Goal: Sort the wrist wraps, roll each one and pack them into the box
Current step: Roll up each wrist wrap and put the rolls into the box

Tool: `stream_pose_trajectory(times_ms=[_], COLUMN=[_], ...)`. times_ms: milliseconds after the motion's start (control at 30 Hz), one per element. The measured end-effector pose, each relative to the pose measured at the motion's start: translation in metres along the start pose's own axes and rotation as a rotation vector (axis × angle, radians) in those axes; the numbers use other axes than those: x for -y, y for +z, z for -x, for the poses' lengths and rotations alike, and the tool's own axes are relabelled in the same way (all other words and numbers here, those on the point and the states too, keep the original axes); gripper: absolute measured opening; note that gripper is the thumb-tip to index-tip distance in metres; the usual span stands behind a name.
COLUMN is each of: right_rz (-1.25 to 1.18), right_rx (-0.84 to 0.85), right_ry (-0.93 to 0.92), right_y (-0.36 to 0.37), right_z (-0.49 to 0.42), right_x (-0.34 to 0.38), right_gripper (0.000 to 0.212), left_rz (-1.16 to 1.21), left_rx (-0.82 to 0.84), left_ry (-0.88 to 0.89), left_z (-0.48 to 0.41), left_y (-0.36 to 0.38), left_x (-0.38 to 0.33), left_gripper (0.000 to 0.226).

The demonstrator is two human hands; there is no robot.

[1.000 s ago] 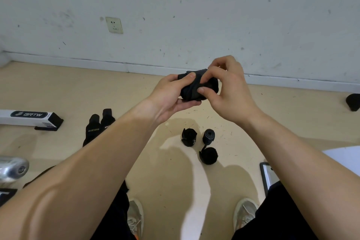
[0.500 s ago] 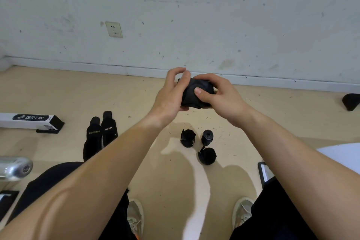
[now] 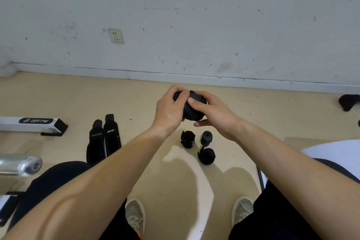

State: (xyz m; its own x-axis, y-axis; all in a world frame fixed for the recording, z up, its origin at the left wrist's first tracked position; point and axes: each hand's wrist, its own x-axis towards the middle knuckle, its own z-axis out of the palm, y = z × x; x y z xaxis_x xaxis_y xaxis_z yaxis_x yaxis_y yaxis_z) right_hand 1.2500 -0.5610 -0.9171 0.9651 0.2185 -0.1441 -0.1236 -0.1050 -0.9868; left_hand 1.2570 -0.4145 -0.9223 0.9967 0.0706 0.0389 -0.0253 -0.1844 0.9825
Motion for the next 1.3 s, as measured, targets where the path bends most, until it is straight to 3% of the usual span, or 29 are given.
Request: stream_pose_trajectory(times_ms=[300,500,667,800,967,1167,1300], right_rz=[-0.024,-0.159,-0.306,-0.329,-0.127,-0.104,-0.103], right_rx=[-0.142,-0.115,-0.076,-0.051,-0.204,-0.355,-0.392], right_ry=[0.108,0.265,0.441,0.48,0.517,0.511,0.523], right_y=[0.021,0.023,0.02,0.02,0.035,0.054,0.058], right_z=[-0.012,-0.01,-0.011,-0.013,-0.027,-0.047,-0.062], right_x=[-0.038,-0.076,-0.118,-0.154,-0.201,-0.256,-0.289], right_gripper=[0.019,0.038,0.041,0.035,0.05,0.056,0.056], left_rz=[0.025,-0.019,0.217,0.218,-0.012,0.006,0.05], left_rx=[0.023,0.054,0.055,0.059,-0.019,0.007,-0.01], left_ry=[-0.313,-0.398,-0.612,-0.711,-0.726,-0.778,-0.825], left_z=[0.006,0.007,0.006,0.006,0.002,-0.01,-0.022], left_y=[0.001,0.004,0.014,0.018,0.029,0.05,0.062], left_x=[0.036,0.076,0.114,0.146,0.199,0.254,0.296], left_gripper=[0.028,0.034,0.046,0.042,0.038,0.006,0.008])
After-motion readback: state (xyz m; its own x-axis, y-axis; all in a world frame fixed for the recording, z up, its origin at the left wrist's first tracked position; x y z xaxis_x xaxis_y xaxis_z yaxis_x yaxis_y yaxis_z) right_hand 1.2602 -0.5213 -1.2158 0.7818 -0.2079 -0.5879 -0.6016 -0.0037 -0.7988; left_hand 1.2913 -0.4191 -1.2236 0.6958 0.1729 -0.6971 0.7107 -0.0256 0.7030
